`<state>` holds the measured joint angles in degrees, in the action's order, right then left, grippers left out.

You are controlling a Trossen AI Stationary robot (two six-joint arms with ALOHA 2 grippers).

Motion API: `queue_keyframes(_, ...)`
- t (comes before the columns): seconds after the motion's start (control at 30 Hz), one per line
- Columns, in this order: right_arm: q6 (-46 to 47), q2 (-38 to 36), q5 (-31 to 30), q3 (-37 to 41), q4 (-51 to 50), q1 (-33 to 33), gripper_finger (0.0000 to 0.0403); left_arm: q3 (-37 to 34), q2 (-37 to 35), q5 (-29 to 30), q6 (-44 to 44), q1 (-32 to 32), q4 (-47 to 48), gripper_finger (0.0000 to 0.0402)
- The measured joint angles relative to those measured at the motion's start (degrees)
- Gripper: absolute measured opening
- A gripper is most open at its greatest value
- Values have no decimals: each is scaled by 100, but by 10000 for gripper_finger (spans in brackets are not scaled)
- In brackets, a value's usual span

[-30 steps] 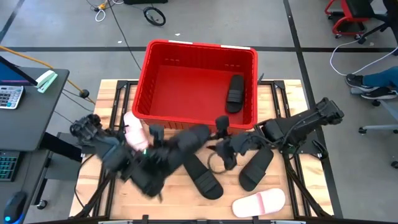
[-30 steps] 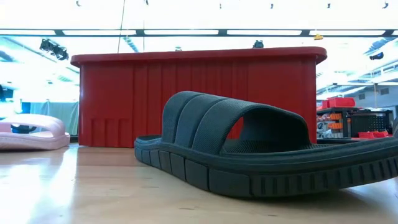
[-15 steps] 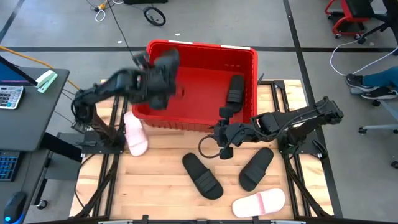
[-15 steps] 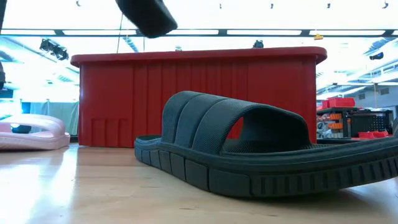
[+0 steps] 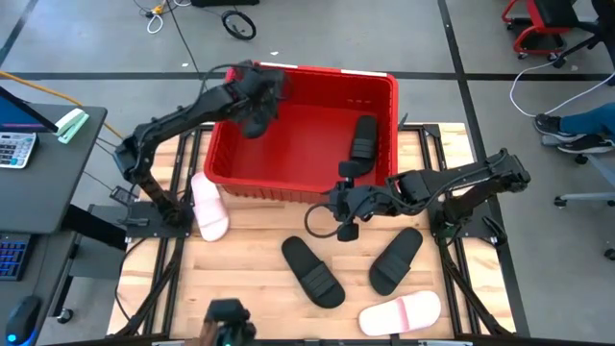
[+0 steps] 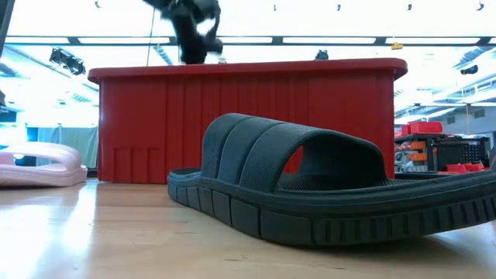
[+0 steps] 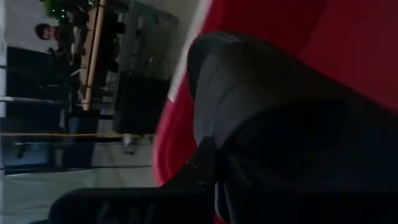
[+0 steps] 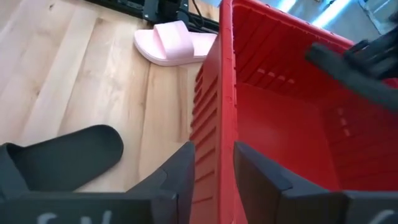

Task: Pick and place slides into bin
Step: Put the black slide into the bin

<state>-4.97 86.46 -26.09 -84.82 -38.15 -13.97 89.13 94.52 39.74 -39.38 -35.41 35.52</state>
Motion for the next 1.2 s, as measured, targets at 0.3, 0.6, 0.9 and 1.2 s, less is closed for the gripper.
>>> queue_keyframes(0.3,335,0,2,0,-2,-1,111,-1591,1,-377,-207,-710,-839,19)
queue_keyframes(0.6,557,0,91,0,2,-1,110,-1939,7,-439,24,-767,-1010,15)
queue_keyframes(0.9,1036,-2,586,0,2,-8,107,-1941,4,-1004,634,-783,-672,104)
queue_keyframes(1.2,1359,20,1672,0,2,-90,104,-1937,-2,-1497,1388,-956,-406,210)
